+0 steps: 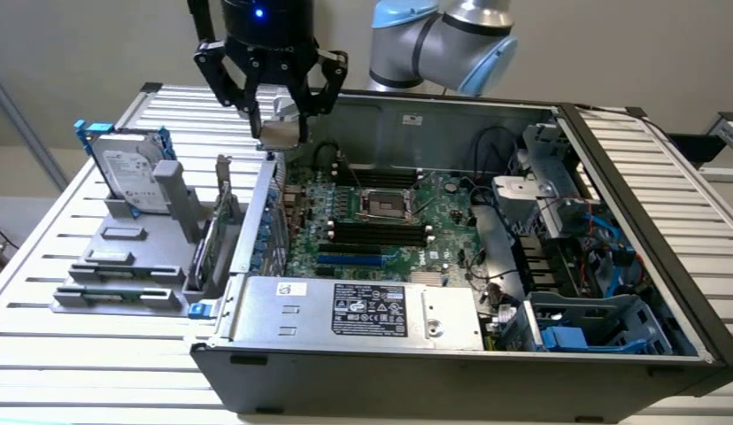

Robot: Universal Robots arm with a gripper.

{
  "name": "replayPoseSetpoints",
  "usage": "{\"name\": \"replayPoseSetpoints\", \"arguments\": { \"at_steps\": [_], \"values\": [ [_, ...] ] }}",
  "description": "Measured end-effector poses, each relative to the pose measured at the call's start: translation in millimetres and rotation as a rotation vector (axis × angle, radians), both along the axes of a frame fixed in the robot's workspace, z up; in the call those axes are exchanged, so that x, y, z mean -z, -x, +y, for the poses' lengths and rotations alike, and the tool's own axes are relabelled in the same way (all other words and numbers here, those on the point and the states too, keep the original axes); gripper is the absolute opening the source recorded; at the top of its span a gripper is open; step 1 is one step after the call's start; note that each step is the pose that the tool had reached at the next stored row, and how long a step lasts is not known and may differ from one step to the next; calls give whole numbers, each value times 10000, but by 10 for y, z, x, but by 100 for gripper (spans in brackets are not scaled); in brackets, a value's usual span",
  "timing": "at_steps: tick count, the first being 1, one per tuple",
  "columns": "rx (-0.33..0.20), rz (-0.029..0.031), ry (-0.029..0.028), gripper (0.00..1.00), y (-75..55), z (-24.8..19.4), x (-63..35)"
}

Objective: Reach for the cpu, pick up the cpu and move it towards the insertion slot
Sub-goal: 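Pick up the cpu and move it towards the insertion slot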

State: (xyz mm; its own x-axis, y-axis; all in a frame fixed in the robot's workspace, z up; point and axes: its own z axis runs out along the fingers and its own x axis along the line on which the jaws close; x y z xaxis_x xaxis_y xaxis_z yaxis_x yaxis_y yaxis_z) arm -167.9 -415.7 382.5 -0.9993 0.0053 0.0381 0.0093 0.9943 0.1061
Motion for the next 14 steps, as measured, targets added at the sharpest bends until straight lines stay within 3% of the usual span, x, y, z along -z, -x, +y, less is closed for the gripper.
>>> {"name": "replayPoseSetpoints", "arguments": {
  "at_steps": [6,14],
  "values": [
    [0,0,1,55,-275,32,14],
    [0,0,2,55,-636,165,70]
  ]
}}
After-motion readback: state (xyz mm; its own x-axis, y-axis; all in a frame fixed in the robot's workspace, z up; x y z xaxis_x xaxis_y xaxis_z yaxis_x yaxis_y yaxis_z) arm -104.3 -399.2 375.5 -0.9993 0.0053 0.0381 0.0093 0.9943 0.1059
